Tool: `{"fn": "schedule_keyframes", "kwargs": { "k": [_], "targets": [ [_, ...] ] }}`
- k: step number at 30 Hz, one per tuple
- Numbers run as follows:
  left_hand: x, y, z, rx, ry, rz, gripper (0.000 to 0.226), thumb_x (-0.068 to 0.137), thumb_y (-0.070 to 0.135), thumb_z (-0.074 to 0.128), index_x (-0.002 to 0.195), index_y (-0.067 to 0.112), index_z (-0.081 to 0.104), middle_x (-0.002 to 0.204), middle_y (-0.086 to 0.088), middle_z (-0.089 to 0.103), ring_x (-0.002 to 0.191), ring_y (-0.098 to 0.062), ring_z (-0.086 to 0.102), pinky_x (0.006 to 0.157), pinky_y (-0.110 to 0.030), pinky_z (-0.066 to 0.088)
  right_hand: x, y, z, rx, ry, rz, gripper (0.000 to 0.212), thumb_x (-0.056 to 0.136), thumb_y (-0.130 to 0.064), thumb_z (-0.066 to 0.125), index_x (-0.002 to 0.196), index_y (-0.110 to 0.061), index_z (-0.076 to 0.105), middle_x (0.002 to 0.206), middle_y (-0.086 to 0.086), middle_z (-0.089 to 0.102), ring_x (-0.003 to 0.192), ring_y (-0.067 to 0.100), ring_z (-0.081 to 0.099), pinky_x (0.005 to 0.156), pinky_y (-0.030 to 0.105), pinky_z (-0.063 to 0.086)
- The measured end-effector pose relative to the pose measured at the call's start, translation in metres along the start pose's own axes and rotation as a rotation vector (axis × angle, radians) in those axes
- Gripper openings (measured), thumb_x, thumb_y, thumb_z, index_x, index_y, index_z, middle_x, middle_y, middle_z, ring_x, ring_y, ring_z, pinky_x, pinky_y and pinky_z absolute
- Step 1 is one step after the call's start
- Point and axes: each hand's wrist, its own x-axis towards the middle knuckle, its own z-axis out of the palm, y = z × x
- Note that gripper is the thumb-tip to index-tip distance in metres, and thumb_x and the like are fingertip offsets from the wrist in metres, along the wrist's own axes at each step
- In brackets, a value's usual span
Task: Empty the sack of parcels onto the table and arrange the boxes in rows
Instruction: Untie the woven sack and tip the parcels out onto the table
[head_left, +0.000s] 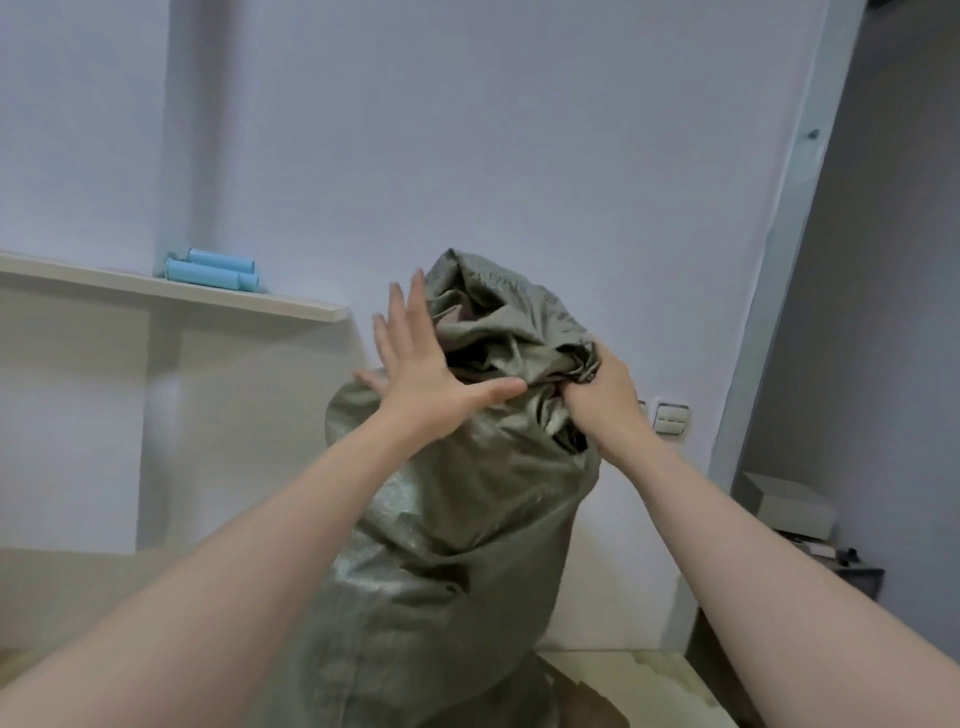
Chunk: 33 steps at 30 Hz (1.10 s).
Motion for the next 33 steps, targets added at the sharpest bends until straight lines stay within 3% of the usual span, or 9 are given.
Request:
{"fn": "schedule_keyframes", "kwargs": {
  "k": [3, 6, 12, 16, 20, 25, 28, 30, 33],
  "targets": [
    [0.001, 0.011, 0.005, 0.126, -0.082, 0.080, 0.145, 0.052, 0.069, 0.081, 0.143, 0.048, -0.031, 0.160, 0.014, -0.022, 0.147, -0.024, -0.025, 0.104, -0.075, -0.012, -0.013, 0.005, 0.001, -0.134, -0.152, -0.103, 0.045, 0.083, 0.000, 0.057, 0.122, -0.022, 0.062, 0.120, 0.003, 0.068, 0.114, 0.022, 0.059, 0.085, 0.019, 0.038],
    [-0.006, 0.002, 0.011, 0.280, -0.247, 0.089, 0.139, 0.053, 0.069, 0.081, 0.143, 0.054, -0.024, 0.162, 0.006, 0.011, 0.151, -0.025, -0.004, 0.106, -0.078, -0.004, -0.022, 0.010, 0.004, -0.162, -0.174, -0.152, 0.062, 0.079, 0.006, 0.058, 0.135, -0.021, 0.050, 0.126, 0.003, 0.064, 0.119, 0.023, 0.058, 0.086, 0.015, 0.035],
    [-0.020, -0.027, 0.018, 0.375, -0.072, 0.199, 0.060, 0.080, 0.044, 0.075, 0.132, 0.051, 0.046, 0.115, 0.004, 0.052, 0.112, -0.024, 0.055, 0.091, -0.044, 0.046, -0.034, 0.031, 0.012, 0.062, -0.403, 0.021, 0.121, 0.062, -0.052, 0.084, 0.147, -0.048, -0.002, 0.150, -0.005, 0.036, 0.138, 0.017, 0.039, 0.114, 0.039, 0.034],
    [-0.027, -0.016, 0.021, 0.213, 0.105, 0.039, 0.031, 0.089, 0.014, 0.067, 0.111, 0.035, 0.063, 0.109, -0.002, 0.071, 0.104, -0.031, 0.063, 0.088, -0.040, 0.050, -0.034, 0.028, 0.007, 0.469, -0.312, 0.434, 0.143, 0.045, -0.074, 0.078, 0.149, -0.045, -0.016, 0.157, -0.003, 0.029, 0.133, 0.029, 0.046, 0.081, 0.057, 0.054],
    [-0.042, -0.003, 0.040, 0.243, 0.198, 0.053, 0.025, 0.089, 0.020, 0.062, 0.112, 0.028, 0.058, 0.100, -0.004, 0.072, 0.100, -0.032, 0.064, 0.084, -0.037, 0.044, -0.027, 0.015, 0.013, 0.653, -0.396, 0.453, 0.116, 0.055, -0.055, 0.082, 0.149, -0.032, 0.019, 0.131, 0.003, 0.062, 0.111, 0.026, 0.066, 0.084, 0.060, 0.054],
    [-0.049, -0.015, 0.046, 0.157, 0.069, 0.077, 0.060, 0.084, 0.022, 0.064, 0.135, 0.019, 0.032, 0.113, -0.007, 0.065, 0.107, -0.033, 0.060, 0.082, -0.036, 0.037, -0.026, 0.013, 0.023, 0.550, -0.356, 0.310, 0.073, 0.064, -0.007, 0.086, 0.129, -0.010, 0.053, 0.114, 0.014, 0.070, 0.104, 0.028, 0.069, 0.085, 0.041, 0.059],
    [-0.052, -0.023, 0.042, 0.119, -0.071, 0.139, 0.070, 0.083, 0.028, 0.066, 0.140, 0.021, 0.025, 0.124, -0.004, 0.061, 0.124, -0.029, 0.050, 0.101, -0.035, 0.032, -0.027, 0.018, 0.033, 0.365, -0.193, 0.252, 0.056, 0.060, -0.002, 0.077, 0.109, -0.024, 0.059, 0.106, 0.006, 0.071, 0.103, 0.026, 0.068, 0.095, 0.045, 0.054],
    [-0.051, -0.029, 0.035, 0.138, -0.121, 0.186, 0.078, 0.083, 0.038, 0.068, 0.144, 0.027, 0.021, 0.137, 0.000, 0.053, 0.137, -0.023, 0.039, 0.120, -0.048, 0.008, -0.027, 0.021, 0.035, 0.235, -0.109, 0.216, 0.045, 0.060, -0.009, 0.071, 0.095, -0.033, 0.059, 0.099, -0.002, 0.071, 0.098, 0.020, 0.067, 0.094, 0.044, 0.054],
    [-0.045, -0.045, 0.023, 0.257, 0.004, 0.128, 0.094, 0.080, 0.062, 0.063, 0.149, 0.041, 0.004, 0.161, 0.009, 0.010, 0.151, -0.017, 0.002, 0.110, -0.070, -0.010, -0.025, 0.027, 0.031, -0.036, 0.024, 0.102, 0.046, 0.071, -0.007, 0.064, 0.107, -0.036, 0.059, 0.106, -0.002, 0.069, 0.099, 0.021, 0.062, 0.089, 0.032, 0.050]
  ]
}}
